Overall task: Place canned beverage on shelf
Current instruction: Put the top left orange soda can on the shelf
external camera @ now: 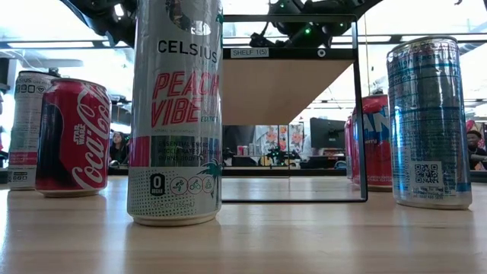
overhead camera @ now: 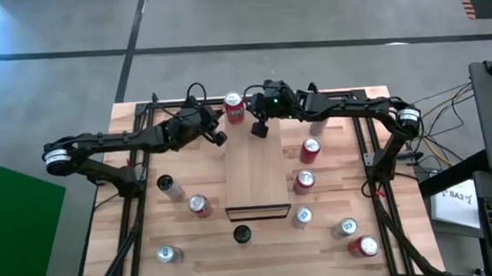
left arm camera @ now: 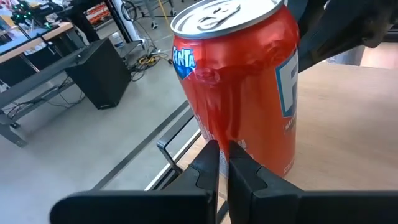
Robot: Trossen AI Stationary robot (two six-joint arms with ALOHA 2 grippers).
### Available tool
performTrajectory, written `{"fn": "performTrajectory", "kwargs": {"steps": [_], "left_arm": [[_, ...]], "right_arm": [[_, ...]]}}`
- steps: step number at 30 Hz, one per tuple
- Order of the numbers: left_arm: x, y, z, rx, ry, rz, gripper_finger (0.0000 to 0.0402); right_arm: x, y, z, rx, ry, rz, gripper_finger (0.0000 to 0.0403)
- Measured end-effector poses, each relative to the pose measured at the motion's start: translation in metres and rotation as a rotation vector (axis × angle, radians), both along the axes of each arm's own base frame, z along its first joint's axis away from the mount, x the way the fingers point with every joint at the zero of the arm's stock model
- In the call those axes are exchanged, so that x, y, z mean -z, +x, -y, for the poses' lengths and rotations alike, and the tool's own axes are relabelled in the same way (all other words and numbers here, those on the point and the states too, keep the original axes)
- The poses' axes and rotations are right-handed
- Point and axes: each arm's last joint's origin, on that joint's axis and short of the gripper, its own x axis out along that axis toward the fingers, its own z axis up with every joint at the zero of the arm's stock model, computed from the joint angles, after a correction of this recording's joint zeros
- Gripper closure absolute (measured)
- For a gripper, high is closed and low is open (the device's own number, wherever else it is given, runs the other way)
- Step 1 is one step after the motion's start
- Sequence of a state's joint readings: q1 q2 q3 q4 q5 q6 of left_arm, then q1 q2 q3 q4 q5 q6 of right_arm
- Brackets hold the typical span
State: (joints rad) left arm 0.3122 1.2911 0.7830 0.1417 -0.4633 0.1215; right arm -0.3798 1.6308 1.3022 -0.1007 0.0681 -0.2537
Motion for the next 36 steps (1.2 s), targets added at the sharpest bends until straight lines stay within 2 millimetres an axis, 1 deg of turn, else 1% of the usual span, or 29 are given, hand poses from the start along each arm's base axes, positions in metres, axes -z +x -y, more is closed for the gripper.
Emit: {"fn": "performTrajectory", "kwargs": {"steps": [6, 8, 10, 13, 18, 22, 28, 36], "left_arm": [[-0.002, -0.004, 0.003, 0.020, -0.016, -0.018, 0.0402], [-0.003, -0.006, 0.007, 0.076, -0.047, -0.018, 0.0402], [-0.003, -0.006, 0.010, 0.170, -0.096, -0.010, 0.0402], [-0.003, -0.004, 0.013, 0.274, -0.137, 0.009, 0.0402], [0.002, 0.000, 0.009, 0.212, -0.108, -0.001, 0.0402], [0.000, 0.000, 0.006, 0.157, -0.065, -0.003, 0.0402], [-0.002, 0.000, 0.004, 0.146, -0.053, 0.017, 0.0402], [-0.001, 0.000, 0.001, 0.134, -0.053, 0.016, 0.0402]], "right_arm": [[-0.003, -0.003, -0.002, 0.018, 0.009, 0.000, 0.0392], [-0.005, -0.004, 0.000, 0.041, -0.007, 0.001, 0.0392], [-0.006, -0.005, 0.004, 0.054, -0.021, 0.001, 0.0392], [-0.006, -0.003, 0.009, 0.051, -0.029, 0.037, 0.0392], [-0.007, -0.001, 0.010, 0.045, -0.046, 0.063, 0.0392], [-0.006, 0.000, 0.008, 0.036, -0.048, 0.061, 0.0392], [-0.006, 0.003, 0.001, -0.005, -0.043, 0.054, 0.0392], [-0.007, 0.001, -0.007, -0.023, -0.024, 0.032, 0.0392]]}}
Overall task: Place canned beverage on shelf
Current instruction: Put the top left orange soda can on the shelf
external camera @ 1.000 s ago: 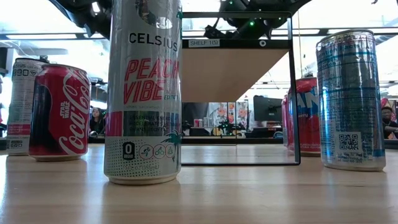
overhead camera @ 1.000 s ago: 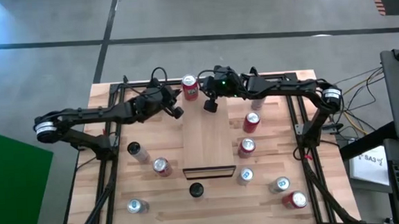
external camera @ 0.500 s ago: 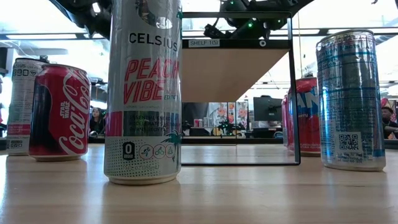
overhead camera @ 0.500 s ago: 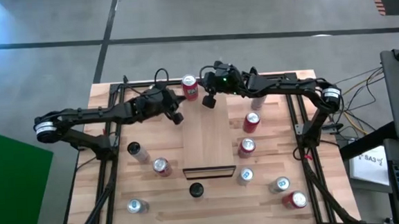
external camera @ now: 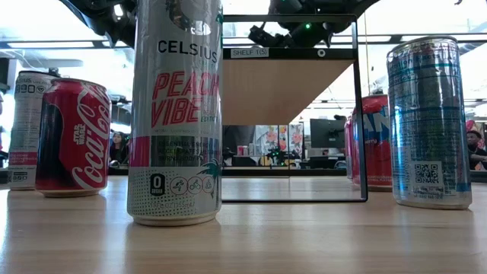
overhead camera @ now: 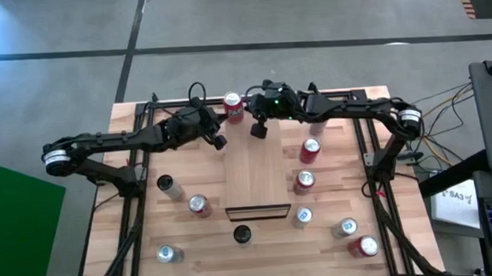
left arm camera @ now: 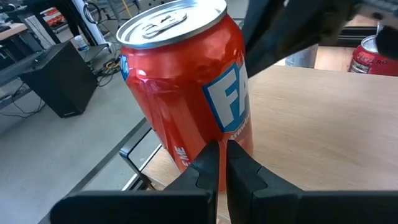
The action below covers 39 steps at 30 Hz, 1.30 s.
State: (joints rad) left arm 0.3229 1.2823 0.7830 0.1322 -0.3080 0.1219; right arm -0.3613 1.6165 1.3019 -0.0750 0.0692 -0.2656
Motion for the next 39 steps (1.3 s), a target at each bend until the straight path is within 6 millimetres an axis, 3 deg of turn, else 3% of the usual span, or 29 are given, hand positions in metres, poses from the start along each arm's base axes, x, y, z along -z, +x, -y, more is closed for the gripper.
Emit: {"fn": "performTrajectory", "kwargs": {"steps": [16, 26, 39], "left_arm": [[0.002, -0.002, -0.001, -0.044, 0.013, -0.029, 0.0402], [-0.001, 0.000, -0.002, -0.040, 0.037, -0.008, 0.0402], [0.001, 0.000, -0.005, -0.052, 0.036, -0.012, 0.0402]], "right_arm": [[-0.006, -0.009, 0.007, 0.047, 0.023, 0.001, 0.0392], [-0.002, 0.000, 0.016, 0.059, -0.008, 0.077, 0.0392], [-0.002, -0.004, 0.008, 0.036, 0.015, 0.020, 0.0392]]}}
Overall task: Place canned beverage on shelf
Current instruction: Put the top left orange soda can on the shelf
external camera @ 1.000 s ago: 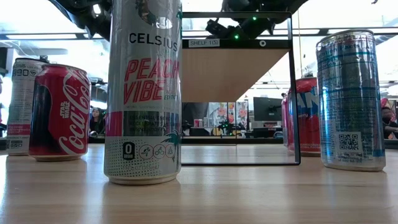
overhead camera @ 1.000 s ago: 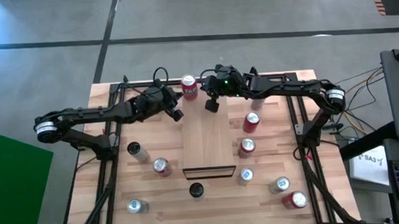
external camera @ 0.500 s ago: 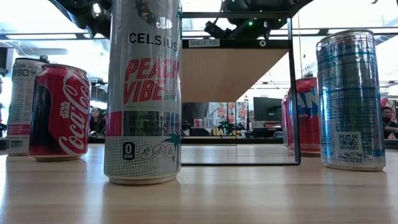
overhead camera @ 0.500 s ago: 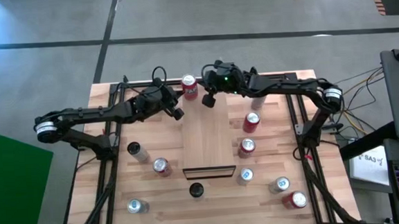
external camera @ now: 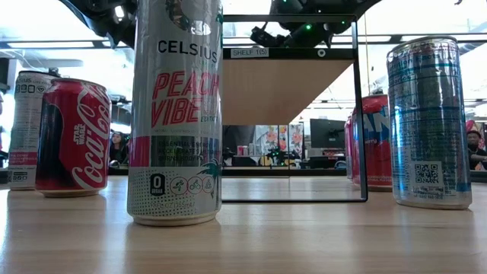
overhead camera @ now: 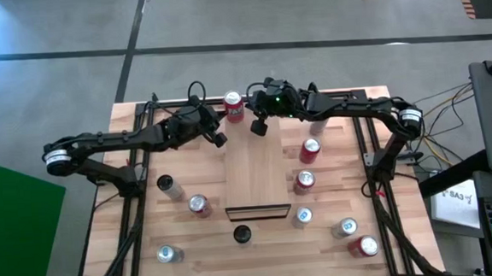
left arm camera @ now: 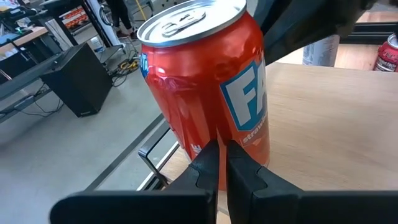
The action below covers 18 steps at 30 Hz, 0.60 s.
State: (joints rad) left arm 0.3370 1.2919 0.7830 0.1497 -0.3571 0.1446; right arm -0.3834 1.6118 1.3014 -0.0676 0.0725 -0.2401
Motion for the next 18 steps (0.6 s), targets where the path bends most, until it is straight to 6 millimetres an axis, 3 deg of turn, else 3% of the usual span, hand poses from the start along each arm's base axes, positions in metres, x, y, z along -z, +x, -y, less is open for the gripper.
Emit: {"fn": "performTrajectory", "kwargs": {"steps": [14, 18], "left_arm": [[-0.0004, -0.0048, 0.0024, -0.008, -0.034, -0.015, 0.0402], [0.0007, -0.0047, 0.0061, 0.073, -0.073, -0.023, 0.0402]], "right_arm": [[-0.0028, -0.0050, 0.0005, 0.039, 0.002, -0.018, 0.0392], [-0.0028, -0.0062, 0.0035, 0.045, -0.004, -0.021, 0.0392]]}}
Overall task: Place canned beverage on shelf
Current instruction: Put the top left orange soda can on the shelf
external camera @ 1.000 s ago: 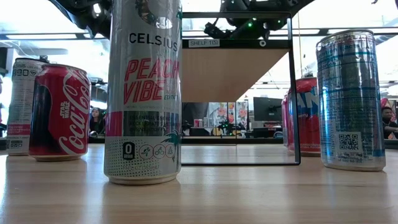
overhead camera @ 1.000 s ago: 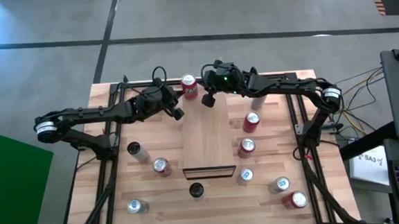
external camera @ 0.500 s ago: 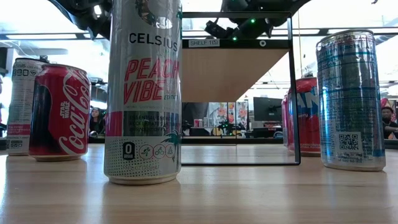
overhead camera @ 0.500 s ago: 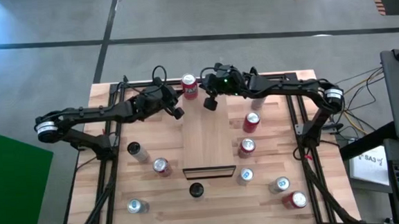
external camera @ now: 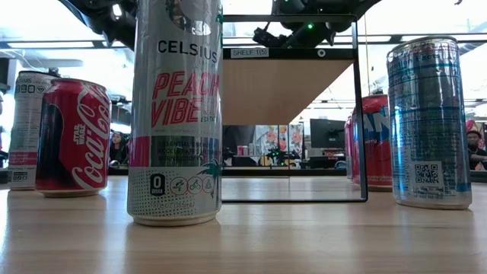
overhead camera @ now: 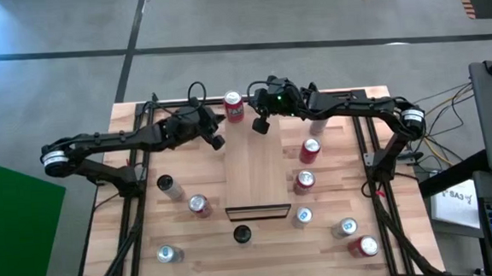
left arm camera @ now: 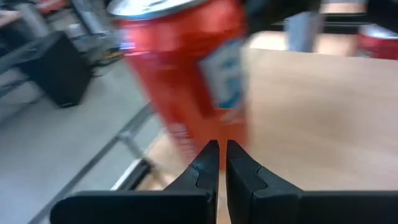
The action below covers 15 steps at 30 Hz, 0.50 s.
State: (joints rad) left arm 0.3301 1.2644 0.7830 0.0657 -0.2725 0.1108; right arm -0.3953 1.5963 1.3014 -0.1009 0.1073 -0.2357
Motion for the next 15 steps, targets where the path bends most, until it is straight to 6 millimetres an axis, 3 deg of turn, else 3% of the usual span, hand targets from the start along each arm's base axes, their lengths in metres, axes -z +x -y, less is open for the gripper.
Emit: {"fn": "performTrajectory", "kwargs": {"steps": [6, 15], "left_arm": [[0.0004, 0.0043, 0.0035, 0.155, -0.038, 0.024, 0.0402], [0.0041, 0.0071, -0.0058, 0.021, 0.020, 0.017, 0.0402]], "right_arm": [[-0.0001, -0.0007, 0.0023, 0.005, -0.003, 0.002, 0.0392], [0.0022, 0.0010, 0.0025, 0.003, 0.000, 0.001, 0.0392]]}}
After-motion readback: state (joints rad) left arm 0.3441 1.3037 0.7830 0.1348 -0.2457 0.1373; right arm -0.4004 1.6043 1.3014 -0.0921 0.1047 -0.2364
